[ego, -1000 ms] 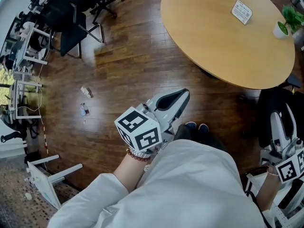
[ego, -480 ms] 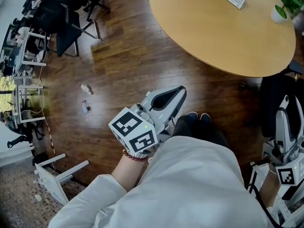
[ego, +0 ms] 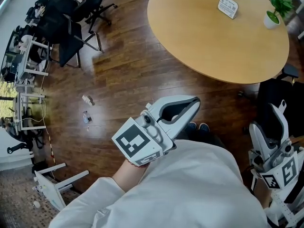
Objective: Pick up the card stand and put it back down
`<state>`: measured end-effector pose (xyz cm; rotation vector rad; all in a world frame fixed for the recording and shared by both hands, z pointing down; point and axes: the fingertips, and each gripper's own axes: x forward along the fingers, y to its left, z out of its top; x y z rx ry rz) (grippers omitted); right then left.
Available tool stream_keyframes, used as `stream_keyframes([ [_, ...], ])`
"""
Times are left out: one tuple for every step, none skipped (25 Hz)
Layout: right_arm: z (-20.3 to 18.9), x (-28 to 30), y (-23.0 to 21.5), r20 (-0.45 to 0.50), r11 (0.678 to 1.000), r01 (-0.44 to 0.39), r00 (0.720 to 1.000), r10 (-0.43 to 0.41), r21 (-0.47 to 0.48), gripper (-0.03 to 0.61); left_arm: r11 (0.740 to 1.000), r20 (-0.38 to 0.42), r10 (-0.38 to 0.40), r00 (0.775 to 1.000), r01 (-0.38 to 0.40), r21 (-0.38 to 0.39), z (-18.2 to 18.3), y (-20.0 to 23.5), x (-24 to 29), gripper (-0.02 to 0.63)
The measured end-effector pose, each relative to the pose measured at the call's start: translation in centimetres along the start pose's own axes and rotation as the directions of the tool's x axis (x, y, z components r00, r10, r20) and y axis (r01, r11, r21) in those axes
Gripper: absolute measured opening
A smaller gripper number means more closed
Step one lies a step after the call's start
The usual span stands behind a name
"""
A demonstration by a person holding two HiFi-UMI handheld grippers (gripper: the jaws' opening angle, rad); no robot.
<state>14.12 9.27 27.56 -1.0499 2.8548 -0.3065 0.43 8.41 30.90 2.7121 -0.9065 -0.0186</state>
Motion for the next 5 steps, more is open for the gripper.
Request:
stream_keyframes([
  [0.1,0.2,0.6,0.002,1.000,-0.019,1.000,0.019,-0.005,0.229,1.000,0.001,-0.006,1.000,0.006,0.010,0.3,-0.5,0.1,0.000],
  [0.2,0.3,1.2,0.002,0.999,-0.036,0.999,0.036,-0.013,0.229,1.000,0.001,-0.011,1.000,0.011,0.021,0.6,-0.9,0.2,0.000],
  [0.3,0.5,1.8,0.001,0.998,-0.051,0.999,0.051,-0.023,0.229,0.999,0.001,-0.016,1.000,0.016,0.031,0.9,-1.3,0.4,0.000],
  [0.5,0.7,2.3,-0.001,0.997,-0.065,0.998,0.065,-0.034,0.229,0.999,0.002,-0.021,1.000,0.021,0.041,1.2,-1.7,0.6,0.000],
  [0.6,0.9,2.8,-0.003,0.996,-0.079,0.997,0.079,-0.046,0.229,0.998,0.002,-0.026,1.000,0.026,0.050,1.5,-2.1,0.8,0.000],
])
